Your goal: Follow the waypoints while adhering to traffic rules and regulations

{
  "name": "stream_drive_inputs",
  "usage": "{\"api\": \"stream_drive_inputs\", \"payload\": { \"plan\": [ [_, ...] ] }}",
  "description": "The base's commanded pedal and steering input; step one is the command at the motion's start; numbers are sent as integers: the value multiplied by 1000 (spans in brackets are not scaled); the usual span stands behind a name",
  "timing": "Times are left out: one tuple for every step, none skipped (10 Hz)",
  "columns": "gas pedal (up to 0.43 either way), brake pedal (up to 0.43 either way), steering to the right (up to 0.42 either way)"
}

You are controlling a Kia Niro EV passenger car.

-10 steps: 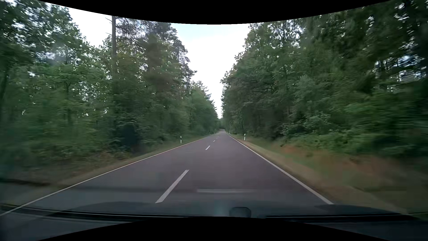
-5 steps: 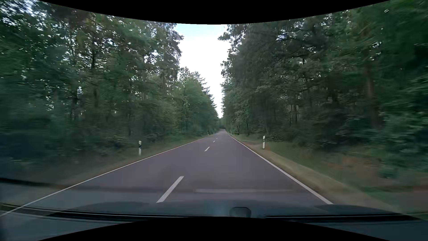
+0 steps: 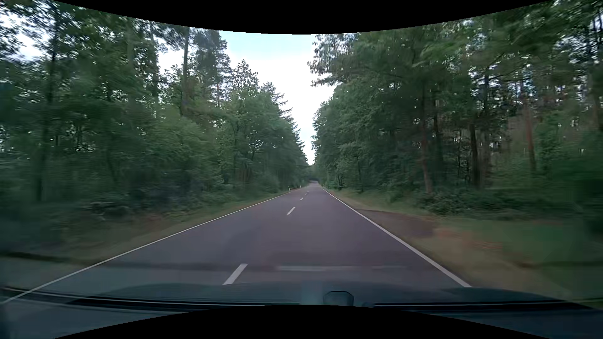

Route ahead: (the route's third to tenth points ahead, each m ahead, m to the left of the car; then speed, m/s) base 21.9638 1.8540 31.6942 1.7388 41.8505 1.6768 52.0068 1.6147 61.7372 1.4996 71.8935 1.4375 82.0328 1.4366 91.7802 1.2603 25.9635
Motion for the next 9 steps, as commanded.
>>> {"api": "stream_drive_inputs", "payload": {
  "plan": [
    [118, 0, -3],
    [118, 0, -3],
    [118, 0, -3],
    [118, 0, -2],
    [118, 0, -2],
    [118, 0, -2],
    [118, 0, -2],
    [118, 0, -2],
    [118, 0, -2]
  ]
}}
